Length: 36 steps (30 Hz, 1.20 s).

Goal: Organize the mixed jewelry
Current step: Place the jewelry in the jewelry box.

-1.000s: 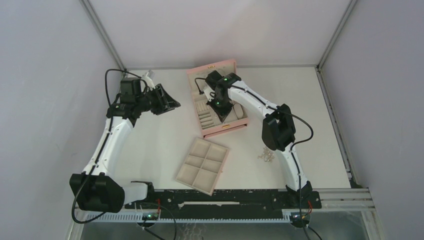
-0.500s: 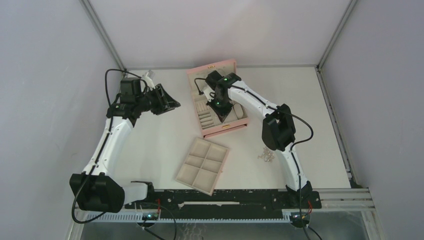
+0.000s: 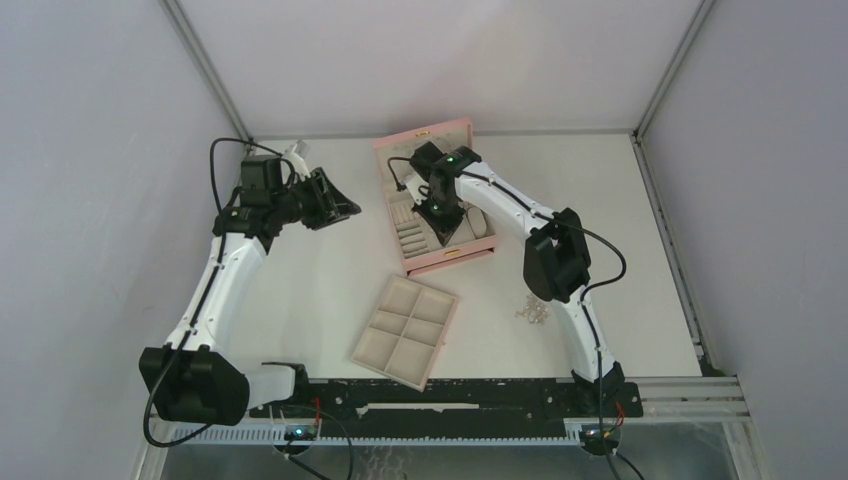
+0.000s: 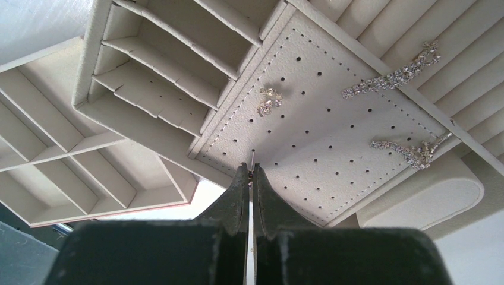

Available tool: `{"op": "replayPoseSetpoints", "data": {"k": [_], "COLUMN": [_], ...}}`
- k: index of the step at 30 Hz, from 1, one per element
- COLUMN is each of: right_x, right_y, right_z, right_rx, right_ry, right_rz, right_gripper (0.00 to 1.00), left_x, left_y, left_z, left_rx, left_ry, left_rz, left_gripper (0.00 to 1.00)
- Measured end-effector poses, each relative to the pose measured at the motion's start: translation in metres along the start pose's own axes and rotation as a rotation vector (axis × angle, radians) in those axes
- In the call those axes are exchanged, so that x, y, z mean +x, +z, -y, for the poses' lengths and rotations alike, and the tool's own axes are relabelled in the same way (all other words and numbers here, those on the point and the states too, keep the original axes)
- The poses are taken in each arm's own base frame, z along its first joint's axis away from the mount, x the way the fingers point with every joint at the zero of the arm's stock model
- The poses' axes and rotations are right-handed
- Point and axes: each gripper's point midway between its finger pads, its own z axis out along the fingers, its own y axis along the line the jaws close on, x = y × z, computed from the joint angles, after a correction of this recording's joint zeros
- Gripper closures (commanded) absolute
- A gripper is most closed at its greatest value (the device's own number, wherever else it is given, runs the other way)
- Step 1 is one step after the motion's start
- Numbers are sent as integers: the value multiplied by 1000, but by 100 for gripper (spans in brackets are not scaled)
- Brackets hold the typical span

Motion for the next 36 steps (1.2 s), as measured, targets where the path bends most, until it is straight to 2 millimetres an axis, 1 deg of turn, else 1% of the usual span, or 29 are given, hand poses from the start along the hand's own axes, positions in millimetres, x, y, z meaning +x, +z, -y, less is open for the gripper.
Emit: {"op": "replayPoseSetpoints", "data": {"k": [36], "right_x": [-3], "right_y": [2], "right_z": [0], "right_rx": [7], "right_ry": [-6], "right_rz": [-14], "right_gripper": [100], "left_x": [0], "left_y": [0], "left_z": [-1], "left_rx": [0], "left_ry": [18], "left_rz": [-1], "left_gripper": [55]}}
